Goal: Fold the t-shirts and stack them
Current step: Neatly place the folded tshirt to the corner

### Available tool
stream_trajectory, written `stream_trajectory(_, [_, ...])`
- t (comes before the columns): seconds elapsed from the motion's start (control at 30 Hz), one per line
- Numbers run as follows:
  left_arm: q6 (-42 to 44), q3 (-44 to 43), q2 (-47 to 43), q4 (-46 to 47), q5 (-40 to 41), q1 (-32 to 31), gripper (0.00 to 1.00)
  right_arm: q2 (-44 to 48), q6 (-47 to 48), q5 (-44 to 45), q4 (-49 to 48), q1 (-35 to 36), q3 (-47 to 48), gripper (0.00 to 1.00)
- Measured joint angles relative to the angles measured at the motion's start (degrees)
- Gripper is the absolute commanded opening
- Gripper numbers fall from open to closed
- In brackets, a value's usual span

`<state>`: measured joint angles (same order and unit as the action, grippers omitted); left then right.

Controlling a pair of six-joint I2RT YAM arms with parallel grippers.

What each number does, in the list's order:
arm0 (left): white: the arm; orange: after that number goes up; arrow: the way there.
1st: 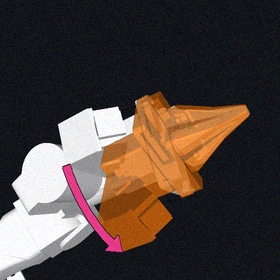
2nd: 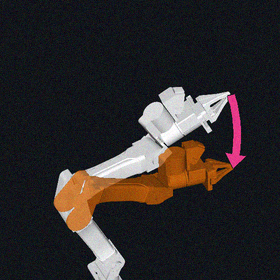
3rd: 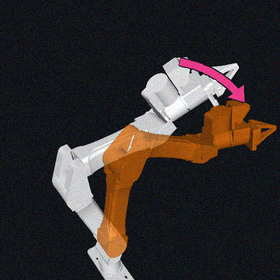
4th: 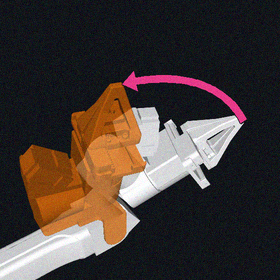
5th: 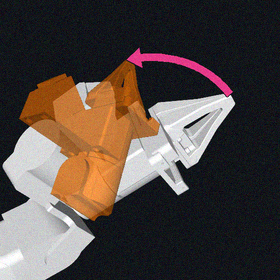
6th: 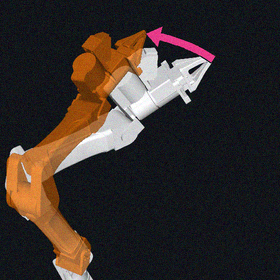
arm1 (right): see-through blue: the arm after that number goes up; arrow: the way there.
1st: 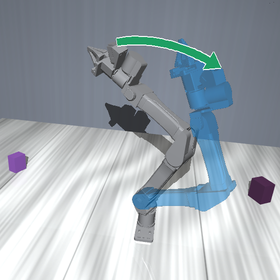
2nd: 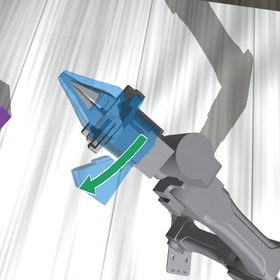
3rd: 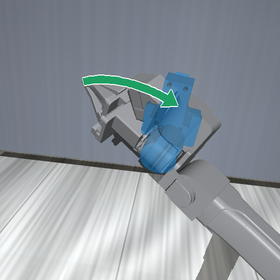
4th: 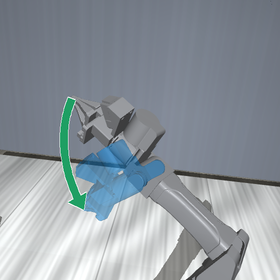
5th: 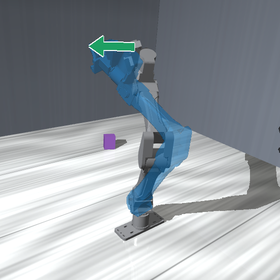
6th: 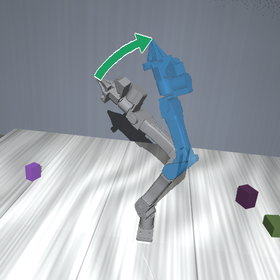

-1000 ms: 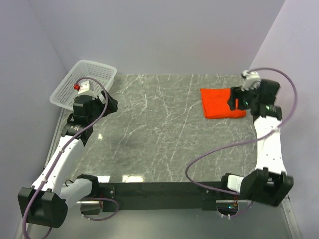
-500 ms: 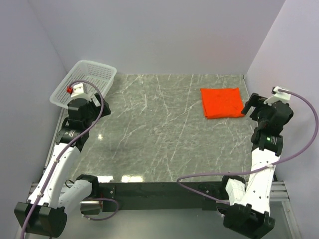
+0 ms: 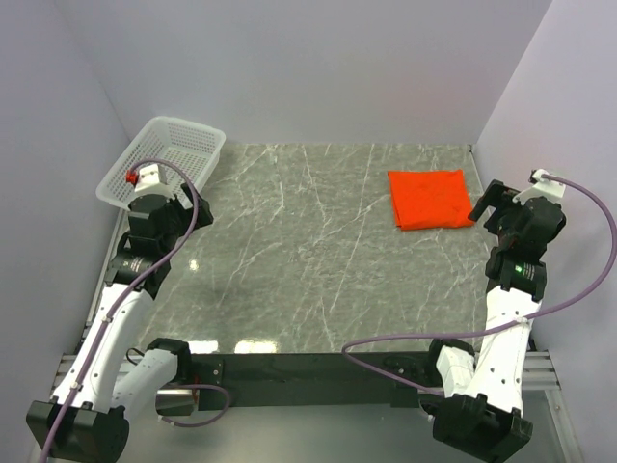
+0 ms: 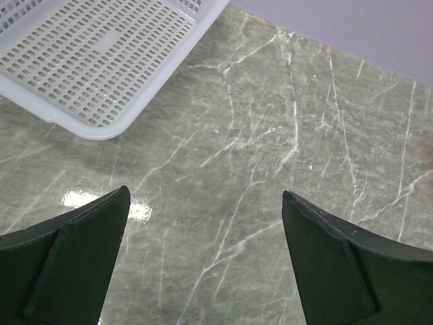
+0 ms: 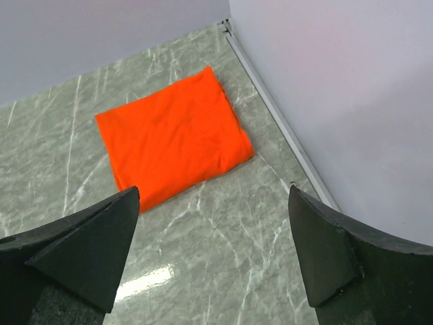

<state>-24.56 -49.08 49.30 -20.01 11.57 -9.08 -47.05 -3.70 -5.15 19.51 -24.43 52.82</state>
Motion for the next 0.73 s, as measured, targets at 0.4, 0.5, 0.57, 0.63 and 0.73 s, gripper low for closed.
stream_trajectory(0.4, [-0.2,0.3,-0.5,-0.1,-0.1,0.0,0.99,-0.1,-0.9,1.7,0.3,0.0,-1.8,0.95])
stream_trajectory(0.5, [-0.3,0.3,-0.4,-0.1,-0.1,0.0,0.99,-0.2,-1.0,1.8,0.2,0.0,-1.8,0.95])
stream_trajectory(0.57, [-0.4,0.3,-0.3,-0.1,-0.1,0.0,0.99,-0.4,-1.0,1.7,0.2,0.0,-1.8,0.95])
stream_trajectory(0.63, [-0.4,0.3,-0.2,0.0,-0.1,0.0,0.99,-0.7,-1.0,1.7,0.2,0.0,-1.8,0.95])
stream_trajectory(0.73, [-0.6,0.3,0.1,0.0,-0.2,0.0,0.99,-1.2,-0.9,1.7,0.2,0.0,-1.8,0.96])
